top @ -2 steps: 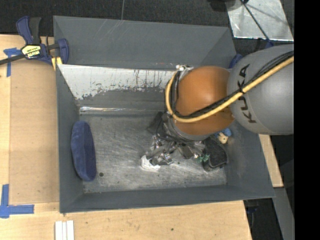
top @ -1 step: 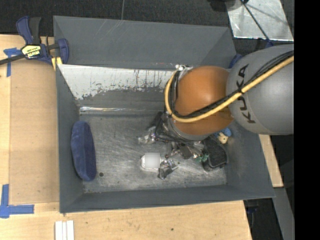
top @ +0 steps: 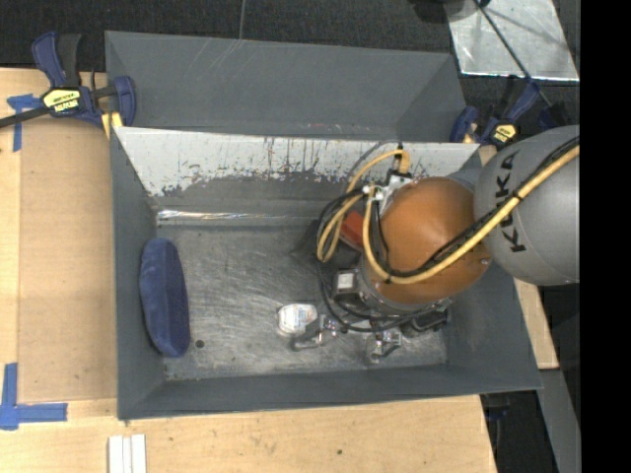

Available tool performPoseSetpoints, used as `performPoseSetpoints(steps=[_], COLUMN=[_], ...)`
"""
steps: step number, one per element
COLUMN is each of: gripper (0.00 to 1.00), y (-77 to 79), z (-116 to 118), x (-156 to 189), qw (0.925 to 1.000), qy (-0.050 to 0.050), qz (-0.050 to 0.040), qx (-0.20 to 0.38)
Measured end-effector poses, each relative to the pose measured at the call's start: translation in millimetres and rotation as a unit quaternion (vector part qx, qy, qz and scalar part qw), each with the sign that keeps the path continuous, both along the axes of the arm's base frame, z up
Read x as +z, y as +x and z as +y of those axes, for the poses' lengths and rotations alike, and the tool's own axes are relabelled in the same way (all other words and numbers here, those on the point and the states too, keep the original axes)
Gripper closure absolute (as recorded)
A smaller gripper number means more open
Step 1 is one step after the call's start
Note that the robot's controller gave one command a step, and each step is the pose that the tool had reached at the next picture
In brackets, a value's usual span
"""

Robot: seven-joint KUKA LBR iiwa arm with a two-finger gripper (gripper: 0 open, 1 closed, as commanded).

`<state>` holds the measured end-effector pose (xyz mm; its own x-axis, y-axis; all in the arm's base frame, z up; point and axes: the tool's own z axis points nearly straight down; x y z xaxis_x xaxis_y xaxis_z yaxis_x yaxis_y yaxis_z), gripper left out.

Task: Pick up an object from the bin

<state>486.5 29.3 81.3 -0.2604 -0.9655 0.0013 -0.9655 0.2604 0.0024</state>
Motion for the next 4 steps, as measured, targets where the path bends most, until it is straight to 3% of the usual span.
performPoseSetpoints(steps=[1, 2, 3, 4], gripper=[0.00, 0.00, 0.00, 0.00], y=[17.0, -2.0, 0.2, 16.6], z=[24.6, -59.2, -17.5, 41.4], x=[98.5, 3.7, -8.4, 113.7], qw=[1.0000, 0.9953, 0.9890, 0.9913], qy=[0.002, 0.000, -0.003, 0.002], qz=[-0.0068, 0.0018, -0.0008, -0.0061], qx=[0.004, 0.096, 0.148, 0.131])
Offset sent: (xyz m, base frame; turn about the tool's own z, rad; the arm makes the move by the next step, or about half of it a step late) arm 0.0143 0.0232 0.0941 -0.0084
